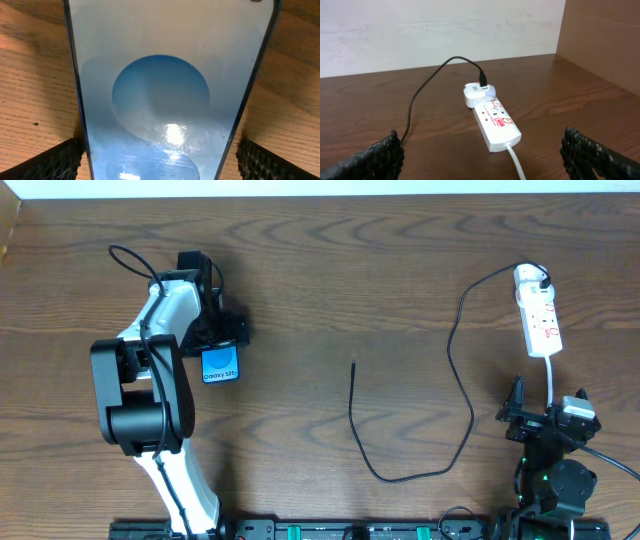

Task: Plug charger to phone and switch on socket

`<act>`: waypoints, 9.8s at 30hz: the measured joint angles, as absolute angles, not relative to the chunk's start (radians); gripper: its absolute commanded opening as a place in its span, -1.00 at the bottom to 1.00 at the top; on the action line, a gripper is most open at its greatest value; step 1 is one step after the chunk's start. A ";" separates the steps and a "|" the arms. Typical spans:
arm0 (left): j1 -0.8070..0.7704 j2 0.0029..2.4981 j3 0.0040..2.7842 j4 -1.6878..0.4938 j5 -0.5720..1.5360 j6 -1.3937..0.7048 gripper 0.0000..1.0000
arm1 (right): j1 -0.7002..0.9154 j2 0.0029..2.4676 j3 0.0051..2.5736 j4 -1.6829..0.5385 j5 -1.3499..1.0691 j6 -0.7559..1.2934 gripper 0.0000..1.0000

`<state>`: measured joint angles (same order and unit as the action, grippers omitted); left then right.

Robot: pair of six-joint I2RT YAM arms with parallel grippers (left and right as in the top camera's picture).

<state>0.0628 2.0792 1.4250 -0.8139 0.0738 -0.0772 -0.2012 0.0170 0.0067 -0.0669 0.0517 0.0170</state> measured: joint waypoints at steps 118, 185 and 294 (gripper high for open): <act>0.062 1.877 1.378 -0.777 0.564 -0.208 -0.86 | -0.201 0.017 0.007 -0.067 0.052 0.017 0.98; 0.062 1.877 1.378 -0.778 1.382 -1.129 -0.86 | -0.201 0.017 0.007 -0.067 0.052 0.017 0.98; -0.120 1.877 1.378 -0.570 0.826 -1.488 -0.86 | 0.072 1.891 1.348 -0.368 -1.187 0.160 0.91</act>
<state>-0.1196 1.8774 1.3777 -0.5701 0.8257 -1.4876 0.0715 1.8912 1.3476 -0.3679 -1.1873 0.1604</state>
